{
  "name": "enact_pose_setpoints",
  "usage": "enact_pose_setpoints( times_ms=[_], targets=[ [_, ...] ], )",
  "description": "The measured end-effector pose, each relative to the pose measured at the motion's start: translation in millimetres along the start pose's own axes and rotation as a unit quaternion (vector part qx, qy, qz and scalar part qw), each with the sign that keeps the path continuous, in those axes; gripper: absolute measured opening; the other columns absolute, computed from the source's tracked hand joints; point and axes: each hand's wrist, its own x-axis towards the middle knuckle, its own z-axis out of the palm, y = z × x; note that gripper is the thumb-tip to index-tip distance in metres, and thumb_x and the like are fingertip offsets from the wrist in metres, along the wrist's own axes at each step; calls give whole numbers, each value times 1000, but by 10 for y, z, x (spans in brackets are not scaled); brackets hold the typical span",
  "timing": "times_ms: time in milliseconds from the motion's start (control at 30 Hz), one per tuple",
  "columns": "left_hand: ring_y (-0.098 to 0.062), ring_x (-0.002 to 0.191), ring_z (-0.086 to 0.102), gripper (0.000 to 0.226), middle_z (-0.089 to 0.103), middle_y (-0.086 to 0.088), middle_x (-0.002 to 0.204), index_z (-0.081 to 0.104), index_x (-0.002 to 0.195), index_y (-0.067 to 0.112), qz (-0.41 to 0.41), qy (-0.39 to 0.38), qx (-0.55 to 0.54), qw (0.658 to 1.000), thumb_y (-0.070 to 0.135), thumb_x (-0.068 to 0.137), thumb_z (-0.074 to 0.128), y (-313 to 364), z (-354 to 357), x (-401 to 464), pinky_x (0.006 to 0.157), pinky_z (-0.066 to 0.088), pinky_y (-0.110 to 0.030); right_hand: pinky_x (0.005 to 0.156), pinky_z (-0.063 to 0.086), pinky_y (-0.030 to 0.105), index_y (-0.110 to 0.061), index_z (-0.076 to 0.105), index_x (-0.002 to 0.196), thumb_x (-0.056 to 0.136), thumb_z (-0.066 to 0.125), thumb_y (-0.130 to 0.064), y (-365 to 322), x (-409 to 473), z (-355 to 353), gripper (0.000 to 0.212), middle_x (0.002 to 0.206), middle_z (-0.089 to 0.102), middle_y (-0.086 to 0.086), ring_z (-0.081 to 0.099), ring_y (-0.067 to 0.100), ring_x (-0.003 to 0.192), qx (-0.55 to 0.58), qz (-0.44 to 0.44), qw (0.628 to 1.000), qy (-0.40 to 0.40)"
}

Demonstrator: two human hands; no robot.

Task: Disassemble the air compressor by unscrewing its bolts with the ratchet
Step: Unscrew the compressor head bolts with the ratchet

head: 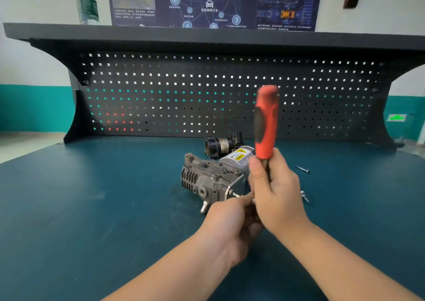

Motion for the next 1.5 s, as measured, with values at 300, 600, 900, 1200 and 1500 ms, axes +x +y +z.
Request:
enact_pose_setpoints(
  times_ms=[300, 600, 900, 1200, 1500],
  targets=[
    [-23, 64, 65, 9, 69, -17, 73, 61, 87, -4, 6, 36, 9, 999, 1, 90, 55, 7, 33, -14, 50, 57, -30, 50, 31, 25, -14, 47, 71, 97, 48, -25, 390, 125, 16, 28, 44, 47, -3, 38, 15, 45, 215, 565, 785, 137],
    [-25, 67, 64, 7, 68, -19, 78, 63, 85, -3, 23, 45, 10, 999, 2, 88, 60, -16, 31, -18, 62, 59, -32, 48, 34, 24, -15, 41, 69, 99, 42, -29, 229, 105, 16, 34, 41, 43, -10, 35, 5, 40, 134, 356, 918, 116],
    [-23, 80, 65, 16, 67, -15, 88, 67, 94, 2, 5, -10, 34, 999, 5, 90, 52, 17, 6, -43, 81, 54, -36, 46, 29, 20, -19, 45, 81, 93, 43, -28, -18, -5, -6, 16, 57, 30, -24, 32, 6, 50, -81, -134, 987, -35],
    [-24, 69, 62, 12, 68, -15, 73, 63, 83, -2, -10, 34, 23, 999, 4, 90, 56, 26, 27, -21, 58, 58, -30, 45, 32, 25, -16, 45, 70, 99, 45, -27, 279, 180, -26, 31, 41, 48, -7, 38, 3, 35, 102, 440, 888, 88],
    [-24, 69, 64, 10, 69, -17, 77, 61, 84, -1, -11, 42, 19, 999, 4, 90, 57, 27, 41, -37, 62, 56, -31, 37, 31, 18, -16, 48, 74, 99, 48, -25, 342, 143, -24, 26, 50, 49, 0, 37, 9, 29, 249, 601, 752, 107]
  ],
)
